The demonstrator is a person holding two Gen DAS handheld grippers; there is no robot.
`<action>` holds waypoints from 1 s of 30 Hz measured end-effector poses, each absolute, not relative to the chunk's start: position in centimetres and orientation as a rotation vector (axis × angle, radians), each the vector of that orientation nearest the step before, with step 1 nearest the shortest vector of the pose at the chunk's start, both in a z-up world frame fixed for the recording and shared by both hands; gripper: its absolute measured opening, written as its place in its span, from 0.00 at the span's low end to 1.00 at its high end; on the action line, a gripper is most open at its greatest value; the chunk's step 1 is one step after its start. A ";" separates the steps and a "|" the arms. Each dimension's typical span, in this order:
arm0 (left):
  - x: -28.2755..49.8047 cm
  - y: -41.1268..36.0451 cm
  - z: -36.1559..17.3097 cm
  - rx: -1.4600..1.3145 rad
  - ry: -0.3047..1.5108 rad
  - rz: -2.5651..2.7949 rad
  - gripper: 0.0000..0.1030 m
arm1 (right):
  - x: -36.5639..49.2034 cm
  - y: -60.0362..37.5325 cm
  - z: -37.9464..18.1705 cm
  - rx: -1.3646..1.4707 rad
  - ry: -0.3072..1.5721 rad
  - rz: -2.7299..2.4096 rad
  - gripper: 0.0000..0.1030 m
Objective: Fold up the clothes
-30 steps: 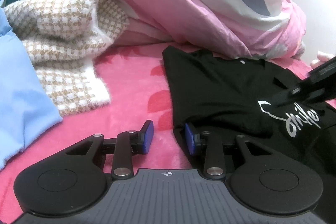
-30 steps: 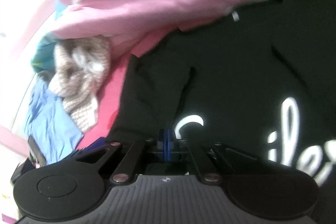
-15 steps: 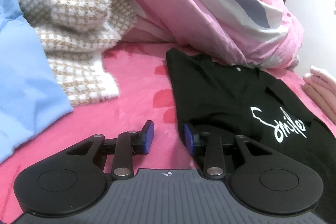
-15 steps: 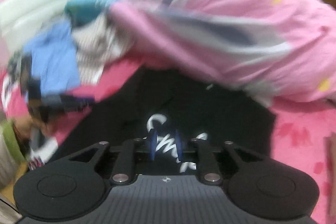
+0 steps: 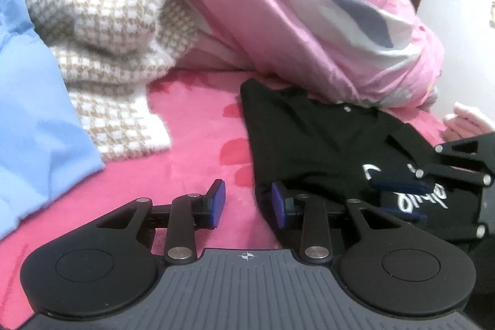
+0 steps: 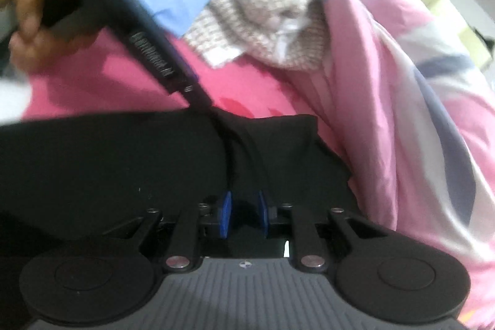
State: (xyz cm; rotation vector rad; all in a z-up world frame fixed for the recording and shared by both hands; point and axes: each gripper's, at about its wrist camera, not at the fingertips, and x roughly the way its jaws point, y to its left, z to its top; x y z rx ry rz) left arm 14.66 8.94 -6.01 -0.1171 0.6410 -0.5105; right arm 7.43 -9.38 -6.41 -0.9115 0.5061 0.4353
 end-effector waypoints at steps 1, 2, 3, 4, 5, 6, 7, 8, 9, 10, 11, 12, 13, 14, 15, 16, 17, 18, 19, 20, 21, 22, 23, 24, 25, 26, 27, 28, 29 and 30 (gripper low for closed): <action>14.8 8.9 -6.1 -0.118 0.648 -0.502 0.31 | 7.5 -9.2 -7.0 -0.953 0.502 0.433 0.17; 14.9 8.9 -6.2 -0.121 0.654 -0.493 0.31 | 7.5 -8.9 -7.7 -1.003 0.487 0.424 0.13; 14.9 9.0 -6.2 -0.130 0.654 -0.489 0.31 | 7.4 -8.6 -8.3 -1.055 0.472 0.415 0.07; 14.8 9.3 -6.3 -0.142 0.654 -0.486 0.30 | 7.2 -8.5 -8.4 -1.079 0.458 0.410 0.04; 14.8 9.5 -6.4 -0.154 0.654 -0.484 0.29 | 6.8 -8.6 -8.0 -1.062 0.434 0.417 0.04; 14.8 9.7 -6.5 -0.166 0.654 -0.482 0.29 | 6.4 -8.7 -7.5 -1.039 0.420 0.428 0.04; 14.9 9.8 -6.6 -0.172 0.656 -0.483 0.29 | 6.0 -8.7 -7.0 -1.021 0.418 0.441 0.04; 14.9 9.9 -6.6 -0.176 0.657 -0.484 0.29 | 5.8 -8.7 -6.9 -1.018 0.419 0.452 0.04; 15.0 10.0 -6.6 -0.180 0.658 -0.485 0.29 | 5.5 -8.7 -6.9 -1.017 0.420 0.463 0.04; 15.0 10.0 -6.7 -0.185 0.660 -0.486 0.29 | 5.7 -8.8 -7.3 -1.012 0.443 0.472 0.04; 14.9 10.2 -6.5 -0.183 0.659 -0.487 0.29 | 5.8 -8.9 -7.8 -1.008 0.467 0.481 0.04; 14.7 10.4 -6.3 -0.179 0.658 -0.488 0.29 | 5.9 -9.0 -8.3 -0.999 0.477 0.486 0.04; 14.5 10.5 -6.2 -0.175 0.657 -0.490 0.28 | 5.9 -9.0 -8.3 -0.993 0.477 0.486 0.04; 14.3 10.7 -6.0 -0.172 0.656 -0.491 0.29 | 5.9 -9.1 -8.3 -0.987 0.475 0.486 0.04; 14.1 10.9 -5.8 -0.168 0.655 -0.492 0.30 | 5.9 -9.1 -8.3 -0.981 0.474 0.485 0.05; 13.9 11.3 -5.5 -0.187 0.649 -0.495 0.31 | 5.8 -9.1 -8.2 -0.977 0.472 0.486 0.06; 13.8 11.8 -5.1 -0.211 0.641 -0.499 0.31 | 5.7 -9.2 -8.1 -0.974 0.470 0.486 0.07; 13.7 12.2 -4.8 -0.235 0.633 -0.502 0.31 | 5.6 -9.3 -8.0 -0.971 0.467 0.490 0.07; 13.8 12.2 -4.5 -0.253 0.623 -0.505 0.32 | 5.5 -9.5 -7.9 -0.968 0.469 0.496 0.10; 14.1 12.0 -4.2 -0.269 0.613 -0.508 0.32 | 5.3 -9.8 -7.7 -0.958 0.470 0.498 0.15; 14.4 11.5 -4.0 -0.266 0.608 -0.512 0.32 | 5.3 -10.1 -7.3 -0.942 0.475 0.505 0.18; 14.8 10.5 -4.0 -0.249 0.605 -0.517 0.32 | 5.3 -10.4 -6.9 -0.924 0.481 0.522 0.20; 15.3 9.5 -4.1 -0.229 0.602 -0.522 0.32 | 5.4 -10.8 -6.5 -0.905 0.488 0.539 0.20; 15.7 8.5 -4.3 -0.198 0.606 -0.526 0.32 | 5.8 -11.2 -5.9 -0.866 0.499 0.540 0.20; 16.1 7.5 -4.7 -0.155 0.622 -0.515 0.32 | 6.4 -11.7 -5.3 -0.814 0.517 0.539 0.20; 16.3 6.7 -5.2 -0.110 0.636 -0.490 0.32 | 7.0 -12.3 -4.8 -0.760 0.534 0.539 0.20; 16.4 6.5 -5.8 -0.097 0.645 -0.478 0.31 | 8.0 -13.2 -4.1 -0.685 0.551 0.525 0.20; 16.5 6.4 -6.5 -0.090 0.653 -0.469 0.32 | 9.0 -14.1 -3.5 -0.609 0.567 0.510 0.20; 16.4 6.7 -6.6 -0.107 0.647 -0.474 0.32 | 10.2 -15.0 -2.9 -0.531 0.585 0.489 0.20; 16.5 7.0 -6.7 -0.130 0.648 -0.481 0.32 | 11.7 -16.2 -2.5 -0.443 0.601 0.461 0.20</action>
